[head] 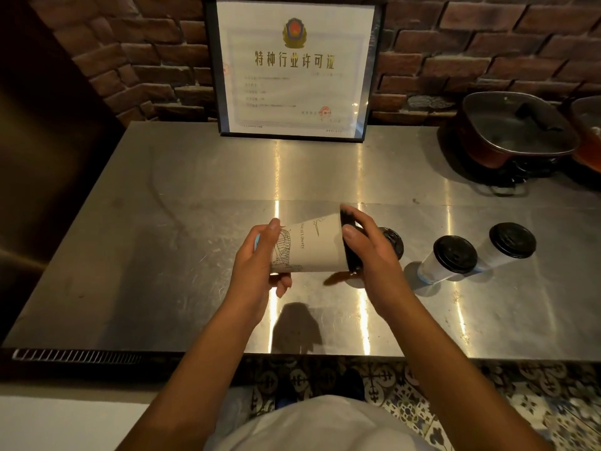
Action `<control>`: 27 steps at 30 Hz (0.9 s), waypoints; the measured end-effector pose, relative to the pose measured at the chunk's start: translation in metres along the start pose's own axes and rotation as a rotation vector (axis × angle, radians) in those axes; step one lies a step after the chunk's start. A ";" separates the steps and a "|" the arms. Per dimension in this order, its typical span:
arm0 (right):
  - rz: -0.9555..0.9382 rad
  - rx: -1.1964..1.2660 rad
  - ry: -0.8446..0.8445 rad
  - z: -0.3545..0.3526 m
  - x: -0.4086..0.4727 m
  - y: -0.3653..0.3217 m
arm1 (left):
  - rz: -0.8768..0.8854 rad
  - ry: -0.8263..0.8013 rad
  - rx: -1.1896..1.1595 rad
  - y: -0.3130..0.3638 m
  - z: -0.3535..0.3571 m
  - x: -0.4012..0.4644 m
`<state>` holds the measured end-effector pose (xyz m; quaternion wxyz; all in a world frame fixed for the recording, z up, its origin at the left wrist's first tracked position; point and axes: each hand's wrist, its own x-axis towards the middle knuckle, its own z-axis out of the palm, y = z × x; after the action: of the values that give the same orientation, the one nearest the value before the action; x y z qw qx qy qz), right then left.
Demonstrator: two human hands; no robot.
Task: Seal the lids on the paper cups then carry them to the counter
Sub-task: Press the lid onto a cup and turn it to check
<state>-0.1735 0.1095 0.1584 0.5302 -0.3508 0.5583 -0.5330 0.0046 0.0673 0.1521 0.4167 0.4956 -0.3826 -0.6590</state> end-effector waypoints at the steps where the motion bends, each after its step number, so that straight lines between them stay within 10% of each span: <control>1: 0.031 -0.002 0.013 -0.003 -0.001 0.000 | 0.022 0.015 0.057 0.000 0.001 0.000; 7: 0.010 -0.060 0.199 -0.012 -0.001 0.006 | 0.420 0.182 0.914 -0.001 0.005 0.004; 17: 0.274 0.423 -0.144 -0.008 -0.016 0.002 | 0.466 0.124 0.705 -0.013 0.013 0.003; 22: 0.262 0.352 -0.067 -0.009 -0.014 0.012 | 0.515 0.179 0.973 -0.021 0.010 0.008; 27: 0.175 0.130 -0.033 -0.004 -0.010 0.008 | 0.247 -0.037 0.573 -0.012 0.017 -0.001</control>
<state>-0.1739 0.1214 0.1523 0.6056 -0.2743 0.5422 -0.5139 -0.0143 0.0740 0.1451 0.3300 0.5304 -0.6178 -0.4776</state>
